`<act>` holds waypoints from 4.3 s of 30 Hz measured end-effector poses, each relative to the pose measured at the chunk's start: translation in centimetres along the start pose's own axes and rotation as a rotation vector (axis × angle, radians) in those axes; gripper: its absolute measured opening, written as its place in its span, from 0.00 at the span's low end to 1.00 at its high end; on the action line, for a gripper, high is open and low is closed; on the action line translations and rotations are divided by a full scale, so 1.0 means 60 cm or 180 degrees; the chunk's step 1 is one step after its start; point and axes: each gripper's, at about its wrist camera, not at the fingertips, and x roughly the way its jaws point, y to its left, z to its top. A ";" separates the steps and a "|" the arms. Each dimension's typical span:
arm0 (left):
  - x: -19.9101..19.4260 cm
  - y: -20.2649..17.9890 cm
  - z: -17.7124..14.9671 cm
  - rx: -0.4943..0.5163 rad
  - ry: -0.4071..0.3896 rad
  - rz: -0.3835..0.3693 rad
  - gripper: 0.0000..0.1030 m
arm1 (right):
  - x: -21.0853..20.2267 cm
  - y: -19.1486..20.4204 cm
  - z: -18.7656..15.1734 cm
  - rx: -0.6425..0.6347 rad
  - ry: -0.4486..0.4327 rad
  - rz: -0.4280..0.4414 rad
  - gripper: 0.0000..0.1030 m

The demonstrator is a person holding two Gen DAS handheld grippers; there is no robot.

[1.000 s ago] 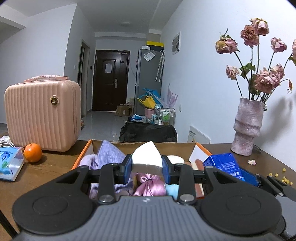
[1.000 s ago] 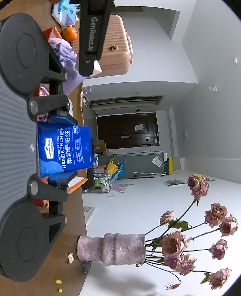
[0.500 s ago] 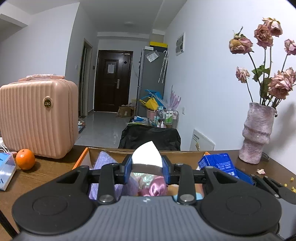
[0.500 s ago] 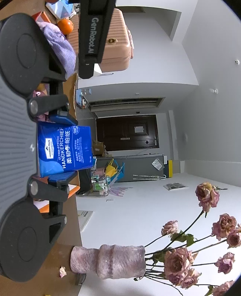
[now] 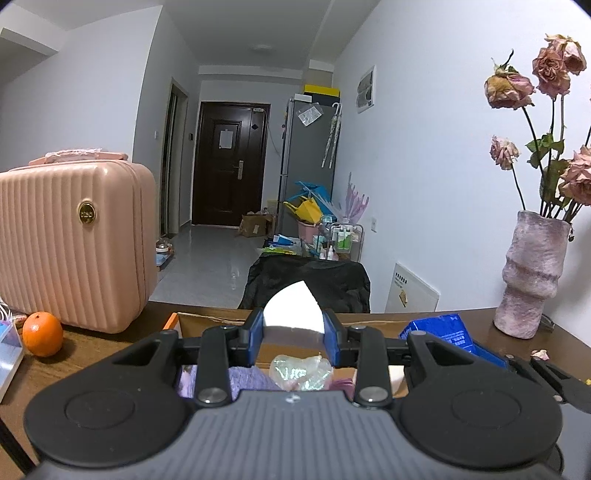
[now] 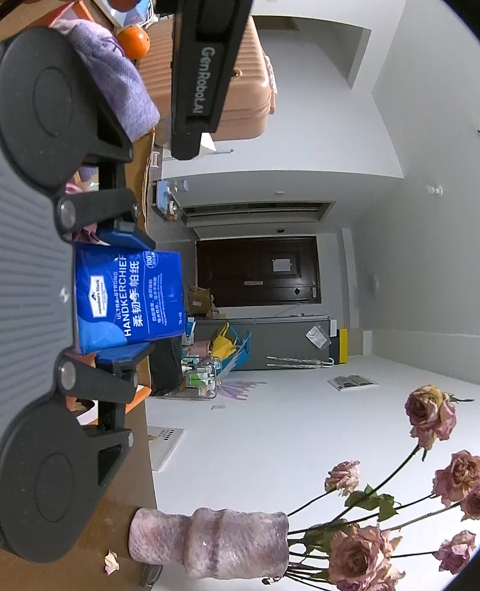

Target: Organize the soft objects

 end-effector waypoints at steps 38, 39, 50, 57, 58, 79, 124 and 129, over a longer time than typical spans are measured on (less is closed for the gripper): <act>-0.015 0.029 -0.009 -0.0067 -0.0109 0.0332 1.00 | -0.006 -0.022 0.003 0.0199 -0.0012 -0.0137 1.00; -0.016 0.029 -0.009 -0.0062 -0.0109 0.0339 1.00 | -0.007 -0.021 0.003 0.0189 -0.0016 -0.0134 1.00; -0.048 0.039 -0.023 -0.0096 -0.0092 0.0373 1.00 | -0.044 -0.013 -0.004 0.0057 -0.0048 -0.0117 1.00; -0.079 0.044 -0.037 -0.0096 -0.0055 0.0397 1.00 | -0.079 -0.014 -0.010 0.0029 -0.0059 -0.0143 1.00; -0.086 0.045 -0.039 -0.0105 -0.0055 0.0401 1.00 | -0.085 -0.015 -0.011 0.0031 -0.0060 -0.0142 1.00; -0.252 0.070 -0.108 -0.0072 0.0198 0.0405 1.00 | -0.273 -0.015 -0.039 -0.0002 -0.0007 -0.0208 1.00; -0.635 0.050 -0.172 0.0275 -0.0001 -0.0105 1.00 | -0.670 0.023 -0.012 -0.0143 0.0236 0.0115 1.00; -0.644 0.039 -0.174 0.0295 -0.0009 -0.0159 1.00 | -0.682 0.028 -0.009 -0.0156 0.0210 0.0130 1.00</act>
